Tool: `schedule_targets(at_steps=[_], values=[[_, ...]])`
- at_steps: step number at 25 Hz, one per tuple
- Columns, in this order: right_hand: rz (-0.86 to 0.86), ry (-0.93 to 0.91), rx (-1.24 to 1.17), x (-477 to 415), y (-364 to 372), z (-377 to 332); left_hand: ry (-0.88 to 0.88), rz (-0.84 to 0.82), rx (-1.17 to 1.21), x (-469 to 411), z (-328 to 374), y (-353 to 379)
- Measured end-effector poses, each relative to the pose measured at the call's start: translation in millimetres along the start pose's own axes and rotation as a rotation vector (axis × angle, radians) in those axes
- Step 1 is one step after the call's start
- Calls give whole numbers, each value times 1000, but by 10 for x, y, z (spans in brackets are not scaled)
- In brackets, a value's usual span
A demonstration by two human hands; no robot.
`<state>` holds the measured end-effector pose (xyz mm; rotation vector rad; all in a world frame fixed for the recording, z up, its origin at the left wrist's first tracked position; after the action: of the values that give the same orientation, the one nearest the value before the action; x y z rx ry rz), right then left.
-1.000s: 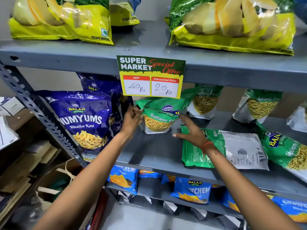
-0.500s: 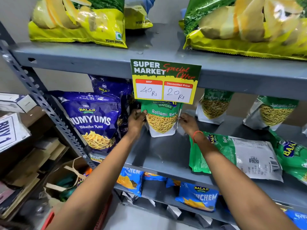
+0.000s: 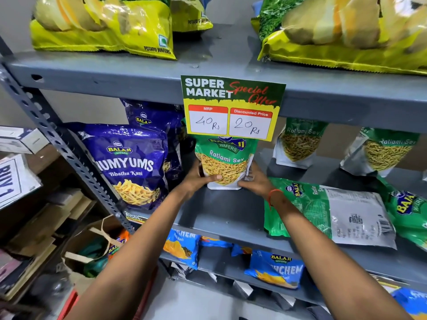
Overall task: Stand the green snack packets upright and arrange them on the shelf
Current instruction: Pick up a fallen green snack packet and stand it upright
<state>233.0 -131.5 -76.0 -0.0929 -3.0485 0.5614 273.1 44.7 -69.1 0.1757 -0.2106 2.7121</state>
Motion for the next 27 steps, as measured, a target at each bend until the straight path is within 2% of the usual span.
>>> schedule_targets(at_steps=[7,14,27], values=[[87,9,140,267,90,-12,-17,1,-46,149,-160,-145],[100,1,142,413,151,-50,-78,49,-29,278,-252,-182],[106,38,170,480,146,-154,-97,29,-49,364,-225,-175]])
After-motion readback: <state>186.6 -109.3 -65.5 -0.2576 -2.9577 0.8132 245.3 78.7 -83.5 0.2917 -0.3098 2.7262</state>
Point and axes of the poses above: each hand's wrist, its own x-axis away from the middle knuckle, its own y-axis out of the palm, z = x × y, the point moved 9 cm from there along -x, towards the middle knuckle, and after that the axes turned 2 degrees about -y, right-handed, at the moved point
